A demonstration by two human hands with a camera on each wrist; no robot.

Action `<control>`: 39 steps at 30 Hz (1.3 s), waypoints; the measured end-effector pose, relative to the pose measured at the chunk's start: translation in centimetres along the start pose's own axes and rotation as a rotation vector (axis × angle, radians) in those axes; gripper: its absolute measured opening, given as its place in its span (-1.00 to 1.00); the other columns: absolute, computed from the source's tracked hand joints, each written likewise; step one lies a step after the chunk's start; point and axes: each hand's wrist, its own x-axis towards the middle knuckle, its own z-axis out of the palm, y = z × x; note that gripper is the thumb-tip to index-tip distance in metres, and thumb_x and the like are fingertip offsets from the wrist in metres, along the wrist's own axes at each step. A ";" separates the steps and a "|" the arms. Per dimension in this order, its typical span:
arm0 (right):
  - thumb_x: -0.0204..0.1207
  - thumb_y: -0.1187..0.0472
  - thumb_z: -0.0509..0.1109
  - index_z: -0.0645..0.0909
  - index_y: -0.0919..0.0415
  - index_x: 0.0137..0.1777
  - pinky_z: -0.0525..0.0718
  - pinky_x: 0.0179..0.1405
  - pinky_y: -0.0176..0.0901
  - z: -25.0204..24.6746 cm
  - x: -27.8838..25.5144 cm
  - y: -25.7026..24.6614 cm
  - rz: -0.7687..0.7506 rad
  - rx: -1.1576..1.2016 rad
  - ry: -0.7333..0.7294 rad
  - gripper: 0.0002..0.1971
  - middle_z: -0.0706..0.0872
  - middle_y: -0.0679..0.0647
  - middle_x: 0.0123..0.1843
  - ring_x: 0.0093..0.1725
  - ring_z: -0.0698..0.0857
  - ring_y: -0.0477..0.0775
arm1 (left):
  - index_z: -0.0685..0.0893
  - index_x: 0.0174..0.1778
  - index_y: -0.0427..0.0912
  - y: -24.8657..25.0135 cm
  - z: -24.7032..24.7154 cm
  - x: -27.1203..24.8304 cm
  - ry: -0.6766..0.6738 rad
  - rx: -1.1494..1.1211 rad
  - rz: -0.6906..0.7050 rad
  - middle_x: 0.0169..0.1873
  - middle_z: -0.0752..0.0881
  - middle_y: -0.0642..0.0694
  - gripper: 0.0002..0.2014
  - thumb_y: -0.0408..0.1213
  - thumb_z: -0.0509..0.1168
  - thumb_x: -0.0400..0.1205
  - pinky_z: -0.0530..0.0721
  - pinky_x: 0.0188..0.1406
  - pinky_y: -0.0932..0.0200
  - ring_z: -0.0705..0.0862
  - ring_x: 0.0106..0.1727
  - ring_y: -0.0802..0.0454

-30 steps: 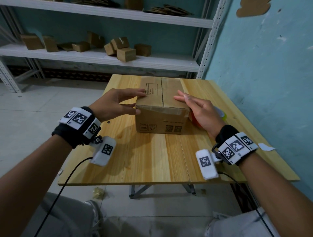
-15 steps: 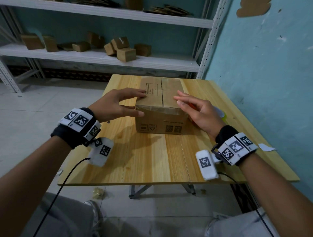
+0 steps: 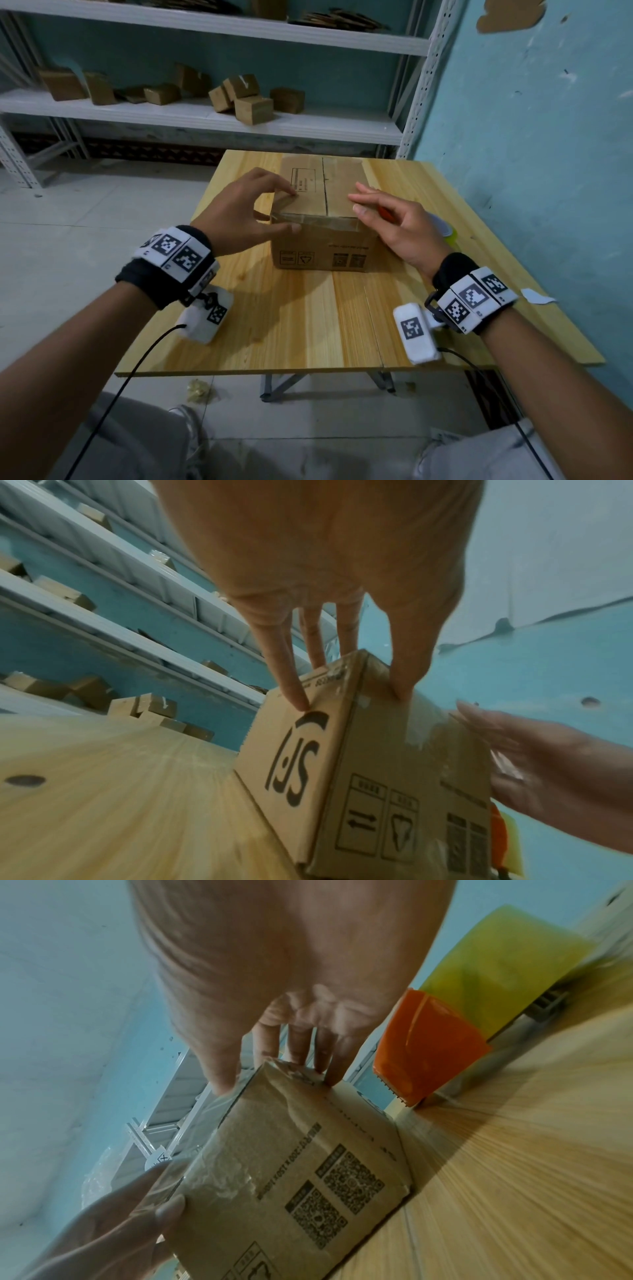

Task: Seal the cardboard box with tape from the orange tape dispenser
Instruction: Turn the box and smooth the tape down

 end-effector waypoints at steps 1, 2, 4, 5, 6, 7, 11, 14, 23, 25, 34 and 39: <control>0.66 0.10 0.38 0.67 0.05 0.39 0.27 0.55 -0.42 0.0 0.0 0.0 -0.001 -0.002 0.001 -0.68 0.48 -0.08 0.61 0.55 0.37 -0.36 | 0.58 0.31 -0.01 0.0 0.1 0.1 0.026 0.002 0.005 0.38 0.46 -0.02 -0.50 -0.03 0.47 0.46 0.66 -0.13 0.41 0.48 0.37 0.07; 0.66 0.10 0.38 0.67 0.05 0.39 0.27 0.52 -0.47 0.0 0.1 0.1 -0.002 -0.002 0.001 -0.68 0.48 -0.08 0.61 0.56 0.37 -0.34 | 0.60 0.29 -0.02 0.1 0.1 0.1 0.038 -0.005 0.012 0.36 0.47 -0.02 -0.54 -0.05 0.46 0.47 0.67 -0.15 0.41 0.48 0.37 0.06; 0.67 0.11 0.37 0.66 0.05 0.39 0.26 0.48 -0.53 0.0 0.1 0.1 -0.003 -0.001 -0.004 -0.68 0.48 -0.08 0.62 0.56 0.36 -0.33 | 0.60 0.28 -0.01 0.1 -0.2 0.0 0.027 -0.016 0.021 0.36 0.47 -0.02 -0.58 -0.11 0.46 0.50 0.67 -0.18 0.46 0.48 0.37 0.08; 0.67 0.12 0.36 0.66 0.06 0.39 0.26 0.46 -0.56 0.0 0.1 0.2 -0.003 -0.001 -0.008 -0.69 0.47 -0.07 0.62 0.56 0.35 -0.34 | 0.60 0.29 -0.01 0.0 -0.4 0.0 0.011 -0.023 0.024 0.36 0.47 -0.01 -0.58 -0.15 0.46 0.51 0.66 -0.17 0.50 0.47 0.37 0.10; 0.68 0.12 0.36 0.66 0.06 0.40 0.26 0.45 -0.58 0.0 0.1 0.2 -0.003 -0.004 -0.010 -0.69 0.47 -0.07 0.62 0.55 0.35 -0.36 | 0.59 0.31 -0.01 0.0 -0.5 -0.1 -0.006 -0.027 0.028 0.37 0.46 0.00 -0.57 -0.19 0.46 0.52 0.64 -0.16 0.53 0.46 0.37 0.11; 0.68 0.12 0.35 0.66 0.06 0.40 0.25 0.44 -0.59 0.0 0.2 0.2 -0.005 -0.007 -0.013 -0.69 0.47 -0.07 0.62 0.55 0.35 -0.36 | 0.58 0.33 -0.01 0.0 -0.6 -0.2 -0.023 -0.029 0.030 0.39 0.44 0.00 -0.56 -0.22 0.45 0.52 0.63 -0.15 0.54 0.45 0.37 0.12; 0.68 0.11 0.34 0.66 0.04 0.40 0.25 0.44 -0.58 0.1 0.2 0.2 -0.005 -0.003 -0.016 -0.69 0.47 -0.07 0.62 0.57 0.35 -0.32 | 0.55 0.37 0.00 0.1 -0.7 -0.5 -0.037 -0.015 0.040 0.42 0.42 -0.01 -0.53 -0.30 0.41 0.53 0.62 -0.09 0.50 0.43 0.40 0.12; 0.69 0.11 0.33 0.65 0.03 0.40 0.24 0.43 -0.58 0.1 0.2 0.1 -0.002 -0.006 -0.015 -0.69 0.46 -0.08 0.62 0.57 0.34 -0.33 | 0.51 0.40 -0.07 0.4 -0.5 -0.5 -0.020 0.043 0.044 0.43 0.41 -0.03 -0.51 -0.28 0.42 0.53 0.61 -0.09 0.47 0.43 0.42 0.09; 0.70 0.10 0.31 0.65 0.02 0.42 0.21 0.46 -0.54 0.1 0.2 0.3 -0.002 -0.017 -0.019 -0.68 0.46 -0.10 0.62 0.60 0.32 -0.30 | 0.51 -0.24 -0.11 1.9 -0.8 -0.7 0.072 0.481 -0.095 -0.31 0.56 0.02 -0.60 0.19 0.33 0.51 0.38 -0.46 0.23 0.49 -0.34 0.08; 0.71 0.11 0.31 0.65 0.03 0.42 0.21 0.42 -0.64 0.2 0.3 0.4 -0.008 -0.026 -0.022 -0.68 0.46 -0.09 0.62 0.59 0.32 -0.31 | 0.55 -0.34 -0.08 2.2 -0.7 -0.8 0.034 0.527 -0.127 -0.42 0.57 0.02 -0.61 0.19 0.29 0.54 0.40 -0.47 0.19 0.51 -0.40 0.08; 0.71 0.11 0.31 0.65 0.03 0.42 0.21 0.36 -0.73 0.2 0.3 0.5 -0.021 -0.042 -0.022 -0.68 0.46 -0.08 0.63 0.58 0.32 -0.33 | 0.67 -0.34 -0.11 2.8 -0.6 -1.2 0.011 0.536 -0.170 -0.45 0.63 -0.03 -0.69 0.04 0.29 0.56 0.54 -0.45 0.18 0.60 -0.39 0.00; 0.71 0.13 0.31 0.66 0.06 0.42 0.22 0.35 -0.74 0.3 0.3 0.5 -0.033 -0.037 -0.013 -0.69 0.47 -0.06 0.62 0.47 0.36 -0.51 | 0.65 -0.38 -0.12 3.1 -0.1 -1.5 0.060 0.549 -0.210 -0.50 0.61 -0.05 -0.67 0.03 0.25 0.56 0.48 -0.49 0.21 0.59 -0.43 -0.03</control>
